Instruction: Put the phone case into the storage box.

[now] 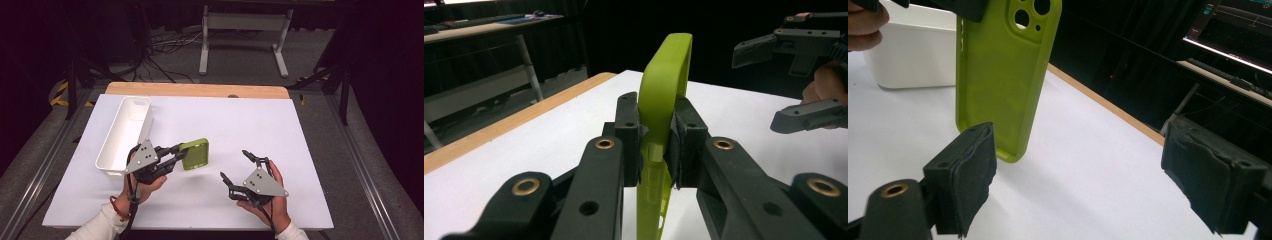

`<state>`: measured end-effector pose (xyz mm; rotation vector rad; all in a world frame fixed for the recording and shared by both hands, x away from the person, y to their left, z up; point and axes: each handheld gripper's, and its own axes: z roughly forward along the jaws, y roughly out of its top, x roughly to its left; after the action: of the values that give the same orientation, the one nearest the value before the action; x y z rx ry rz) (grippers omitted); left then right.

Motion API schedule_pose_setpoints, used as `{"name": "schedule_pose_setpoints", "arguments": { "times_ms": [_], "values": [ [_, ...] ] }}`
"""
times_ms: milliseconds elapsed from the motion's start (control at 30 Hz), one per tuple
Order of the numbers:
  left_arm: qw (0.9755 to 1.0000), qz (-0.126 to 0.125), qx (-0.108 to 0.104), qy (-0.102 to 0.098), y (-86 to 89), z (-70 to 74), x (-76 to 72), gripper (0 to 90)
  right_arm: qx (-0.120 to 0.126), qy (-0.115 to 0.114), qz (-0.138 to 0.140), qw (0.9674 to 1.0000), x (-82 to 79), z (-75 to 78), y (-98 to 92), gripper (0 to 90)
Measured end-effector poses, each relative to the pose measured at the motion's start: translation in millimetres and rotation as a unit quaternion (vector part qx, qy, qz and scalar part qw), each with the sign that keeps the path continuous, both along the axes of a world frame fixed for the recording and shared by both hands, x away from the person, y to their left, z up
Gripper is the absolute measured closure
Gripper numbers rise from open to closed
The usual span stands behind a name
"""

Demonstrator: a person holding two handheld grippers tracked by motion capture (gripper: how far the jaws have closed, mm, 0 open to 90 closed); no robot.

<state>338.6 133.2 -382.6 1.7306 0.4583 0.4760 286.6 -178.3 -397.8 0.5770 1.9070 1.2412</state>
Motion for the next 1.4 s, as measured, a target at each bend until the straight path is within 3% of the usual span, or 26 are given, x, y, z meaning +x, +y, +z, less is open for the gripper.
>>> {"name": "schedule_pose_setpoints", "arguments": {
  "times_ms": [1000, 1400],
  "values": [
    [0.9998, 0.01, -0.003, -0.018, 17.9, 14.7, 0.6, 77.7, 0.006, 0.011, -0.024, 0.9996, -11.0, -8.9, -36.9, 16.0],
    [0.9996, 0.017, -0.01, -0.02, 30.2, 22.9, 2.7, 77.8, 0.002, 0.013, -0.027, 0.9995, -9.9, -12.1, -38.2, 16.0]
  ]
}}
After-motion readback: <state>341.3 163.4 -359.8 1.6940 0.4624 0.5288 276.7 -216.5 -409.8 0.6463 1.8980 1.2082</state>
